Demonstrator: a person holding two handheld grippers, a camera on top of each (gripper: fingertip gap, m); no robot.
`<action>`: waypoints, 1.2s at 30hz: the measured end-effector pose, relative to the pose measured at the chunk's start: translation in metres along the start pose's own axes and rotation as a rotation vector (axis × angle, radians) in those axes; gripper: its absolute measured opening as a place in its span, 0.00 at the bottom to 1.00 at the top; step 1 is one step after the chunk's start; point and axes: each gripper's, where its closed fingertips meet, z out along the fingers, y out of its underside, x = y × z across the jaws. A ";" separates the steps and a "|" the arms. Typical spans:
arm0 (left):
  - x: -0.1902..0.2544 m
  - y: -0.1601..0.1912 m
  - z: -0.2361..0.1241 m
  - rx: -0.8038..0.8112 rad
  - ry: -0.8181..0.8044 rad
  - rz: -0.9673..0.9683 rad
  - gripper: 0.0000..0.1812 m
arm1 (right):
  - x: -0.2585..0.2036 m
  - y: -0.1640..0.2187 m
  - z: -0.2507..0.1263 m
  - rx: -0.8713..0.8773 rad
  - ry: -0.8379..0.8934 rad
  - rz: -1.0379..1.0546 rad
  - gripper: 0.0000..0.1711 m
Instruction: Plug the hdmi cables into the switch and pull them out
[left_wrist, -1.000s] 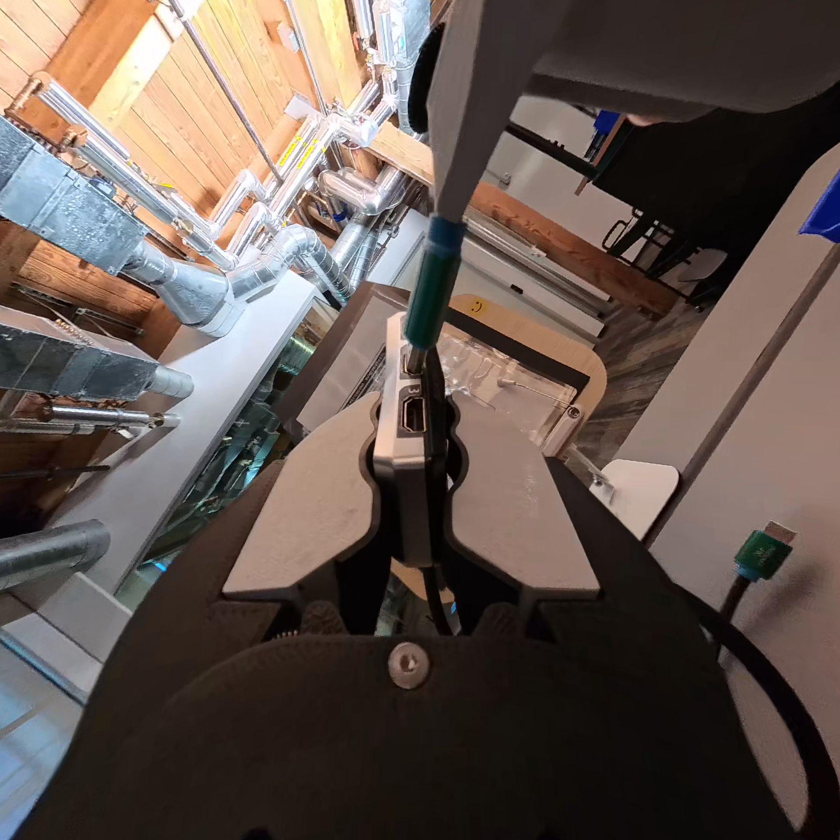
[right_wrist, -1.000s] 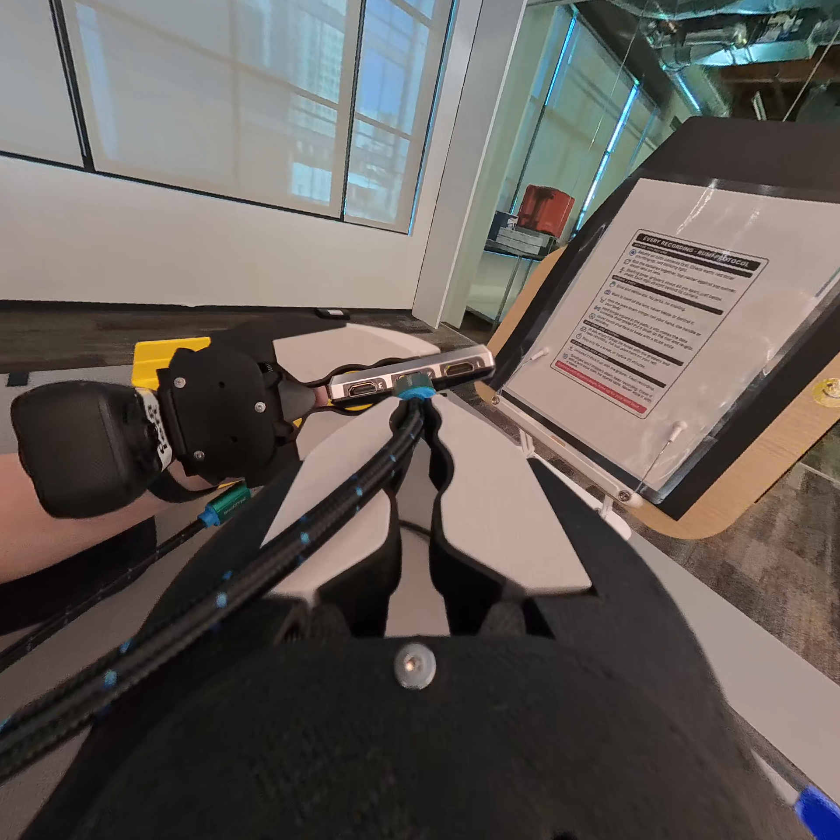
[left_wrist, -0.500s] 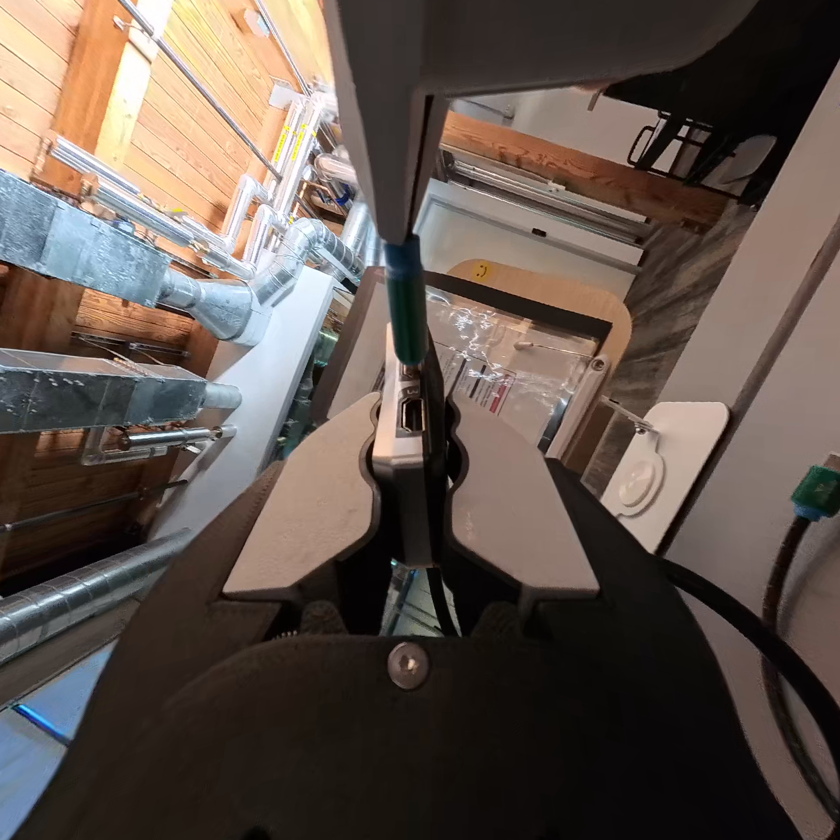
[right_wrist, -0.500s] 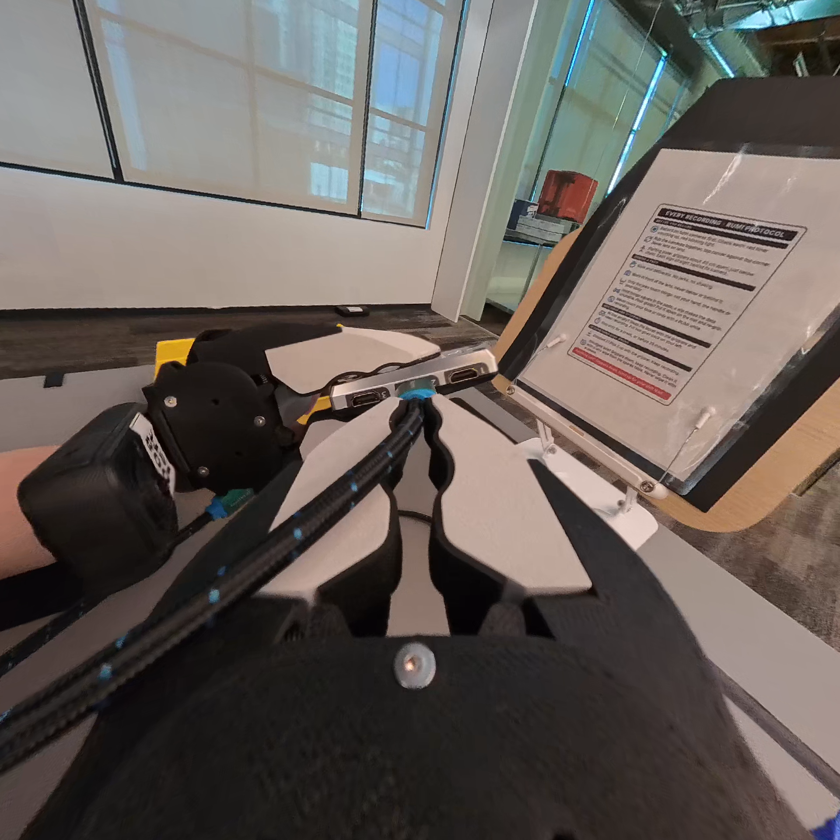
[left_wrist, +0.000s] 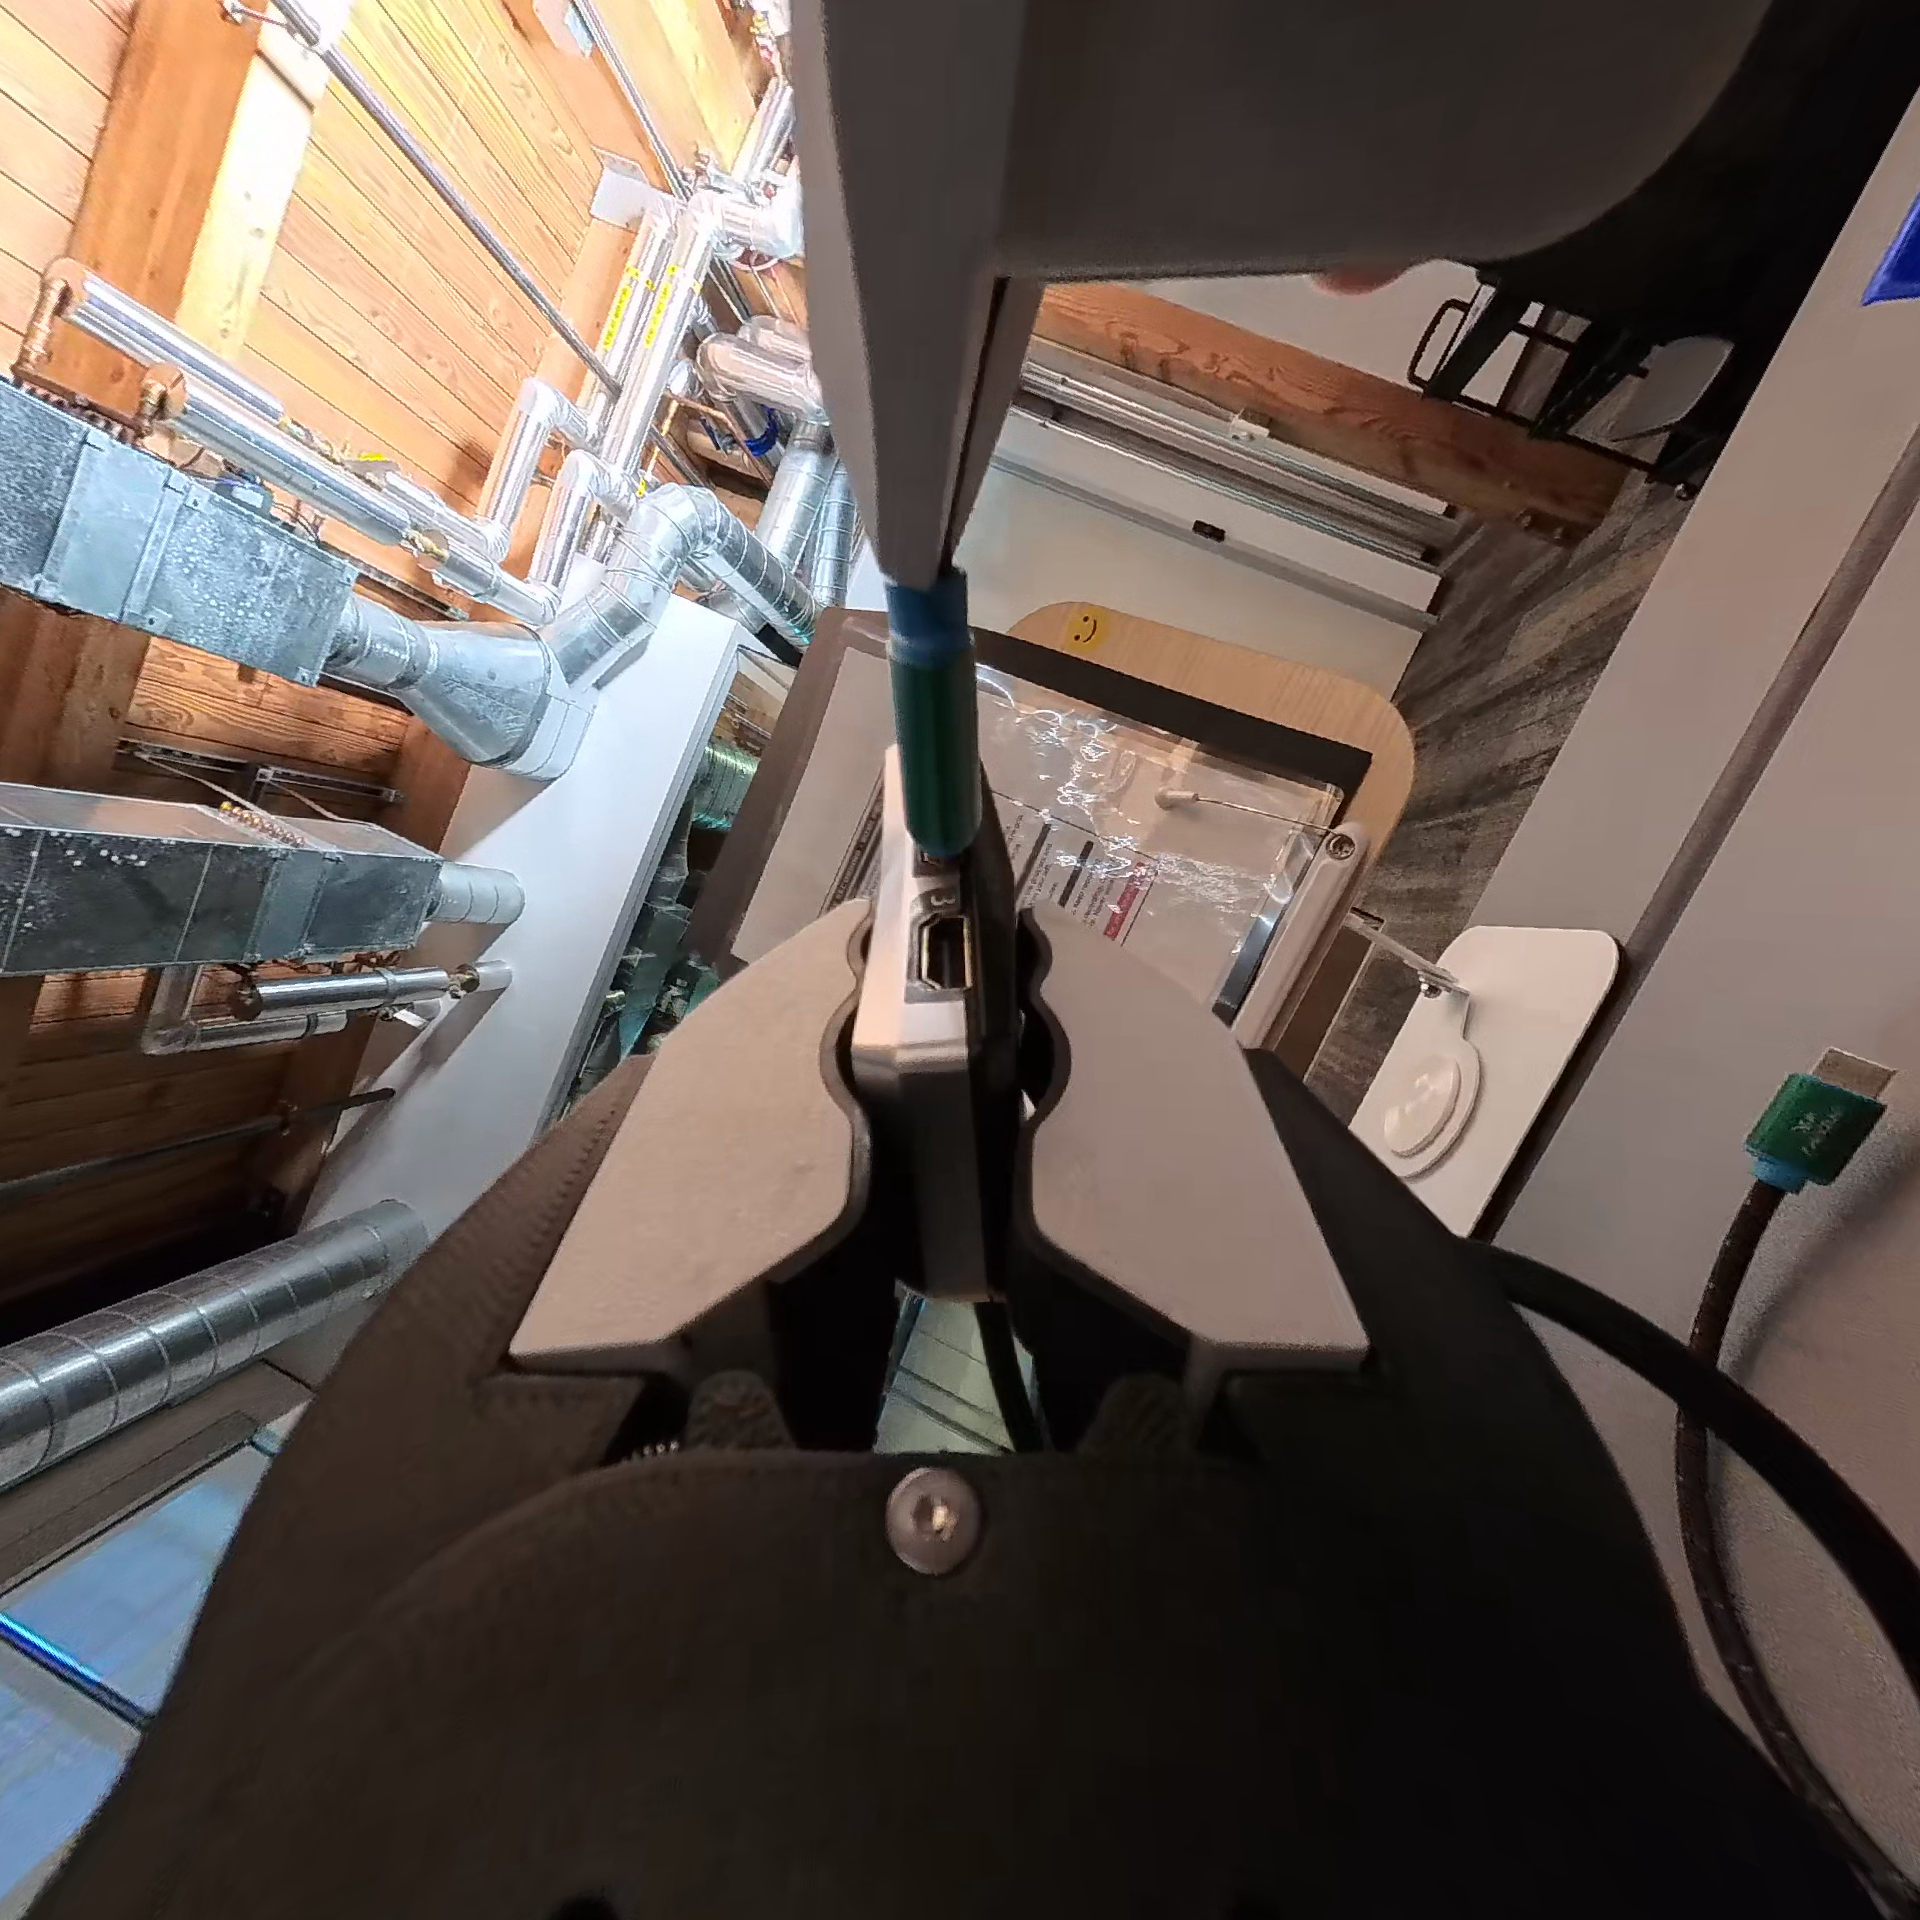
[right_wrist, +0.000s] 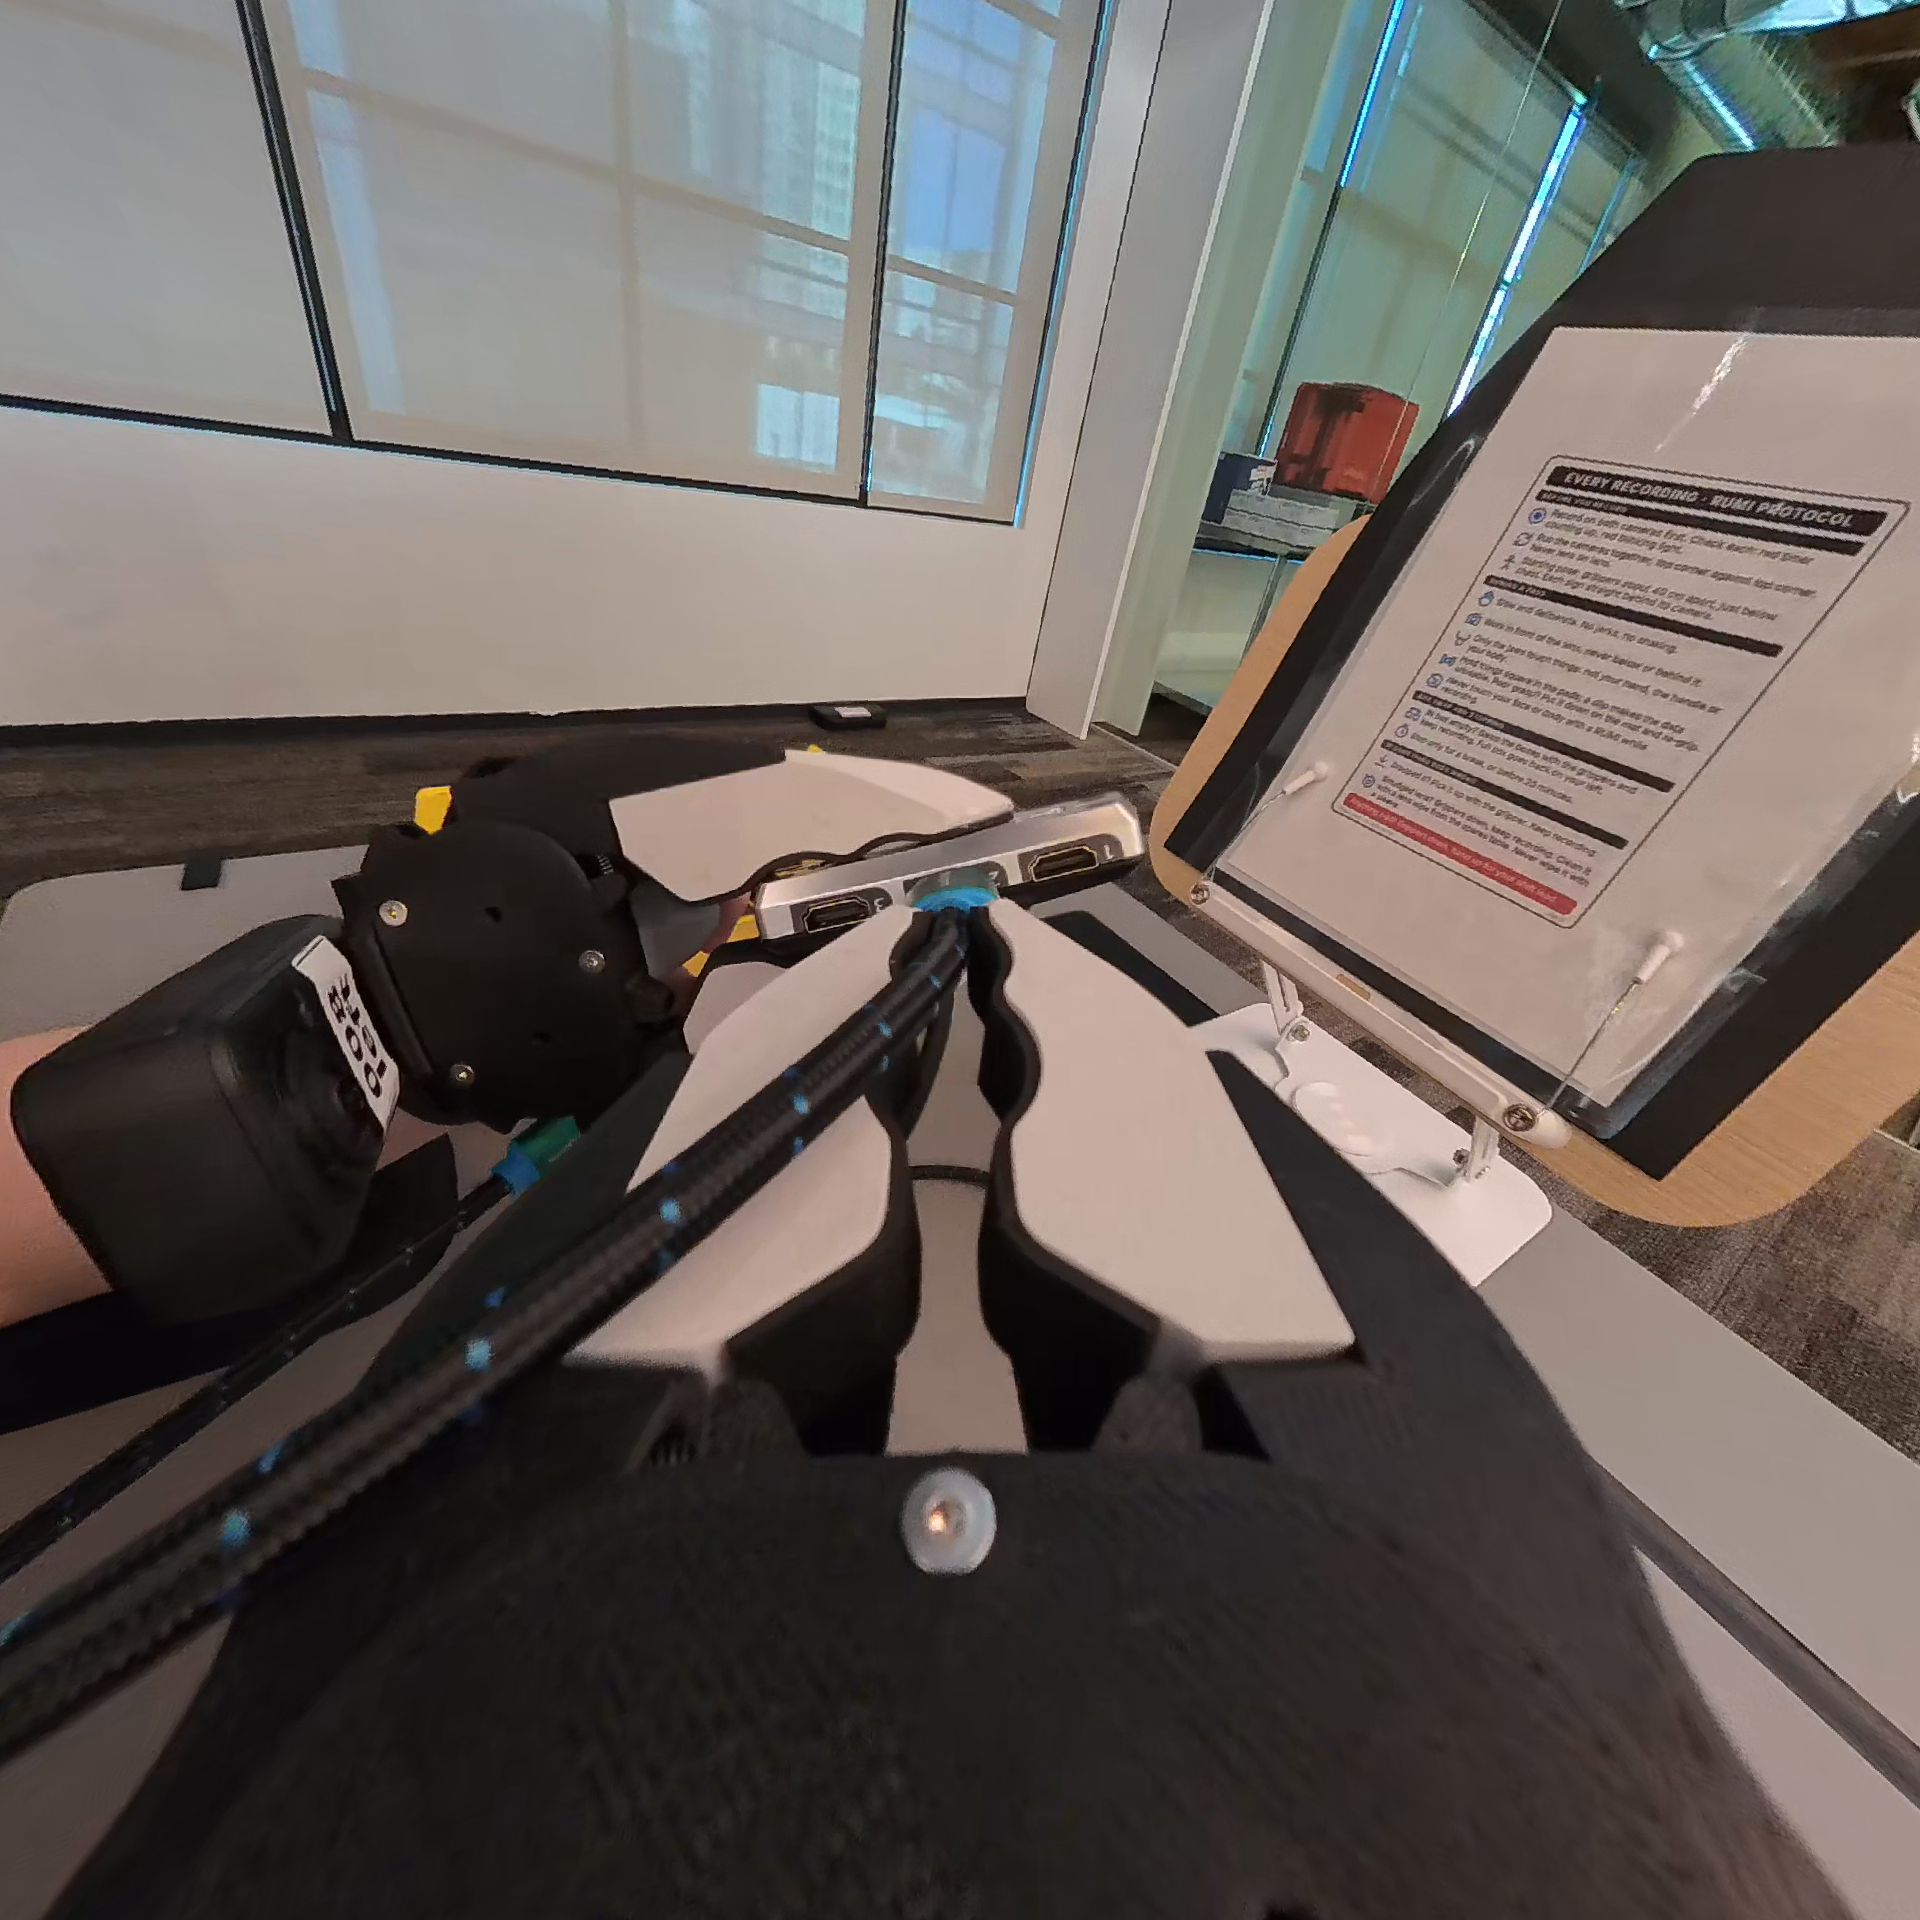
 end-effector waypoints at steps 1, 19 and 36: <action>0.001 0.001 0.000 -0.001 0.005 -0.001 0.12 | 0.000 0.001 0.000 -0.005 0.001 0.000 0.04; -0.012 0.011 -0.034 0.183 0.465 -0.163 0.12 | 0.061 0.202 0.063 -0.446 0.048 0.078 0.17; 0.076 -0.043 -0.064 0.327 0.824 -0.066 0.12 | 0.118 0.229 0.069 -0.680 0.065 0.046 0.08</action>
